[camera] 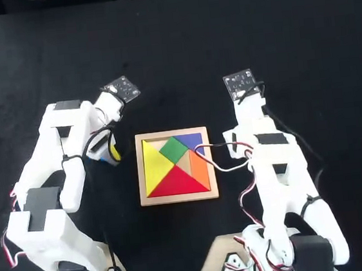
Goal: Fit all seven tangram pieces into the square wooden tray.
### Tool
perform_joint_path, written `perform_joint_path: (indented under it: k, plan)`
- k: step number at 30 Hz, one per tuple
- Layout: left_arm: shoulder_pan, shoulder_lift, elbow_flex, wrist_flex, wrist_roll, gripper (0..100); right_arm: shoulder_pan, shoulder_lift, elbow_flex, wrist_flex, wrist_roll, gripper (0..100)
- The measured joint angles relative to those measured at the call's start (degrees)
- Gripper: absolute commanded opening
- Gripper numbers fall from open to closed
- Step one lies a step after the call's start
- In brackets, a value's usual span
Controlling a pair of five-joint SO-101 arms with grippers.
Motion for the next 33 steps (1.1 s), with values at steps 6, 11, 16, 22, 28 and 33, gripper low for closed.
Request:
perform_joint_path:
  k: [6, 11, 16, 22, 28, 33]
  plan:
    - [0.0, -0.09, 0.35, 1.23, 0.09, 31, 0.0, 0.0, 0.0, 0.0, 0.0, 1.1]
    - [-0.26, -0.09, 0.35, 1.23, 0.18, 31, 0.0, 0.0, 0.0, 0.0, 0.0, 1.1]
    - [-0.26, 0.09, 0.35, 1.23, 0.18, 31, 0.0, 0.0, 0.0, 0.0, 0.0, 1.1]
    - [-0.26, 0.09, 0.35, 1.23, 0.18, 27, 0.0, 0.0, 0.0, 0.0, 0.0, 1.1]
    - [-0.18, 0.09, 1.58, 1.32, 0.26, 22, 0.0, 0.0, 0.0, 0.0, 0.0, 1.1]
    - [-0.18, 0.09, 1.58, 1.32, 0.26, 22, 0.0, 0.0, 0.0, 0.0, 0.0, 1.1]
